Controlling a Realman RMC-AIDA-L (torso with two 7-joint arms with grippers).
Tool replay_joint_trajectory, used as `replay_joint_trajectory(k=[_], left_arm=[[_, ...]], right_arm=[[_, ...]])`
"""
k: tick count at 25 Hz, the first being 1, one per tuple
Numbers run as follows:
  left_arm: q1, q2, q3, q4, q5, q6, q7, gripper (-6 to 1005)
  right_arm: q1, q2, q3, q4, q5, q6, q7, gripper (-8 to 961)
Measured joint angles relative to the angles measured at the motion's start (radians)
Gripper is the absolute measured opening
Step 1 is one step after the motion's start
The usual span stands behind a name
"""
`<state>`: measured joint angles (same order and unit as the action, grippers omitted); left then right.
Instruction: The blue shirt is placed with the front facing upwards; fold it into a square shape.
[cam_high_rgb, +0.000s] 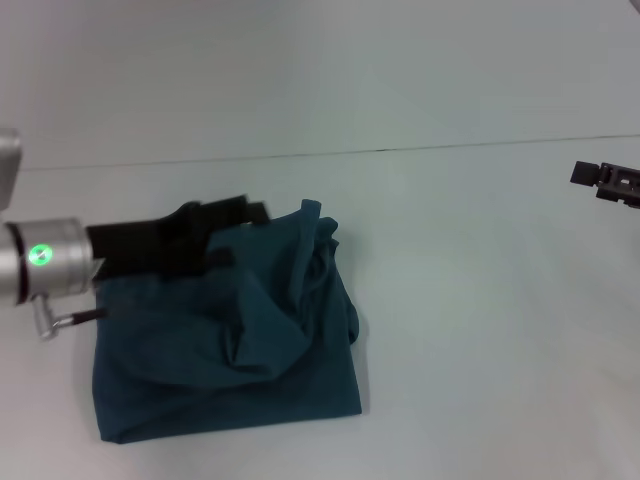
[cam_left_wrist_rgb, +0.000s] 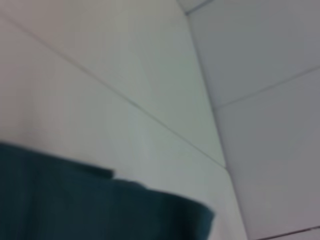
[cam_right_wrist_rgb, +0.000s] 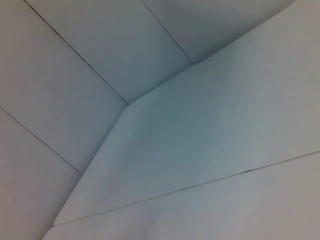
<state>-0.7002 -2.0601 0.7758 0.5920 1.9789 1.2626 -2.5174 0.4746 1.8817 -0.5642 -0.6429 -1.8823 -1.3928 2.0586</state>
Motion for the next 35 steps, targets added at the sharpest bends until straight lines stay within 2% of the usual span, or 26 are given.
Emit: replay_joint_trajectory(k=[4,11,18,21,23,28,31,35], left_arm=[[0.047,-0.008,0.002,0.047,0.058,0.026,-0.055,947],[0.044,-0.014,0.004,0.027,0.080,0.061,-0.070,947],[0.036,-0.051,0.009,0.025,0.077,0.201,-0.068,946],[0.033,-0.058,0.005,0.035,0.071,0.252,-0.063,946],[0.040,-0.056,-0.009,0.043,0.070,0.251,-0.063,945],[0.060,-0.042,-0.062,0.035,0.072,0.150,-0.066,942],[0.057,-0.046,-0.053,0.022,0.075,0.121,-0.067,941],[0.032,-0.054,-0.012,-0.016,0.075,0.169,-0.070,938]], right_arm=[[-0.001,-0.003,0.002,0.000,0.000,0.000,0.000,915],[-0.001,-0.005,-0.001,-0.002,0.000,0.000,0.000,915],[-0.010,-0.008,0.004,-0.002,0.000,0.000,0.000,915],[-0.014,-0.008,0.006,-0.002,0.000,0.000,0.001,915],[-0.016,-0.008,0.006,0.001,0.000,0.000,0.001,915],[-0.017,-0.007,0.006,0.005,0.000,0.006,0.001,915],[-0.017,-0.007,0.005,0.006,0.000,0.008,0.003,915],[-0.018,-0.007,-0.001,0.000,0.000,0.009,0.009,915]])
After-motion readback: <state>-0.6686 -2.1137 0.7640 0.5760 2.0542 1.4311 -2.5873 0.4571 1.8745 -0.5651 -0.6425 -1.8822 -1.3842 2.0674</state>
